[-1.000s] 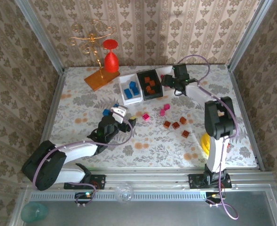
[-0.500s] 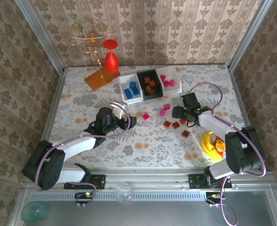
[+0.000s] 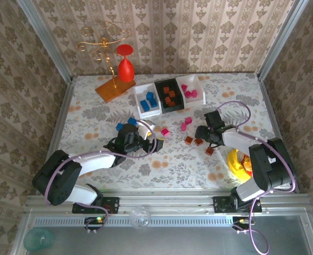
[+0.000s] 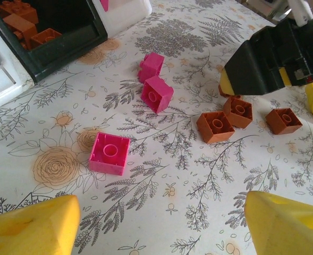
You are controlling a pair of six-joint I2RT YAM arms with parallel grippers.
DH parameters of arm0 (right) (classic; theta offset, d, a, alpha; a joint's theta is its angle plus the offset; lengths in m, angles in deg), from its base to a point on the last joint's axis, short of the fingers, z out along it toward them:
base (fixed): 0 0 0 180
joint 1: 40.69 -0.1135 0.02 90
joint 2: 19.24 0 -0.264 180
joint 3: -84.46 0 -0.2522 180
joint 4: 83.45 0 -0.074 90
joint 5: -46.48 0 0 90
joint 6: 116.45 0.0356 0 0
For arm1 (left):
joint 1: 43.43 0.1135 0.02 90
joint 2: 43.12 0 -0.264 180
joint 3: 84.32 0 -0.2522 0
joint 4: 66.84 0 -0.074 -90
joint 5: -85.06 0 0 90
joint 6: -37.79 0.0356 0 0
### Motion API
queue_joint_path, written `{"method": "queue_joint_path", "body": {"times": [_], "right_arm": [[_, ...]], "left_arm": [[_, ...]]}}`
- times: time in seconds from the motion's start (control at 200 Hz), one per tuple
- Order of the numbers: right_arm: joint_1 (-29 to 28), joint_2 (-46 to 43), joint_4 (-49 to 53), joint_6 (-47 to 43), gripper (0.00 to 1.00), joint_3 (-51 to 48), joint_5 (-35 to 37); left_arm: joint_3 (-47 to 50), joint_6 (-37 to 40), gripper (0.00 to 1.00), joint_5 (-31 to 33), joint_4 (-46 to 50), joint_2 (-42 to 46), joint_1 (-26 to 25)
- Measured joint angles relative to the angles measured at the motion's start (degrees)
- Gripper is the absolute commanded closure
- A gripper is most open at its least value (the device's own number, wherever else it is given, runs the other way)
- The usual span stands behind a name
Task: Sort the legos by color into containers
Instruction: Pick up the lego from the center of the table, then place the lego in the container.
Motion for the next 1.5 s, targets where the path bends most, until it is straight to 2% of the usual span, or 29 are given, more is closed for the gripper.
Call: {"method": "queue_joint_path", "body": {"times": [0.615,0.74,0.915,1.095,1.3,1.5], "right_arm": [[-0.1,5.2,-2.7,1.6,0.65,2.5,1.4],[-0.5,5.4,-4.6,1.3,0.69,2.9,0.8],[-2.6,4.6,-7.6,1.2,0.71,5.5,0.0],[-6.6,7.9,-11.7,0.3,0.71,16.9,-0.3],[-7.7,20.4,-13.5,-1.5,0.7,35.0,-0.3],[-7.1,32.9,-7.9,-4.7,0.65,51.8,0.0]], "left_arm": [[0.0,0.4,0.18,0.0,-0.1,0.0,0.0],[0.0,0.4,0.18,0.5,-0.1,0.0,0.0],[0.0,0.4,0.18,4.3,1.3,1.3,0.2],[0.0,-0.1,0.18,7.2,2.6,4.5,3.2],[0.5,-1.3,0.17,9.7,3.5,9.5,6.3],[1.1,-1.3,0.17,10.4,3.7,10.8,6.8]]}}
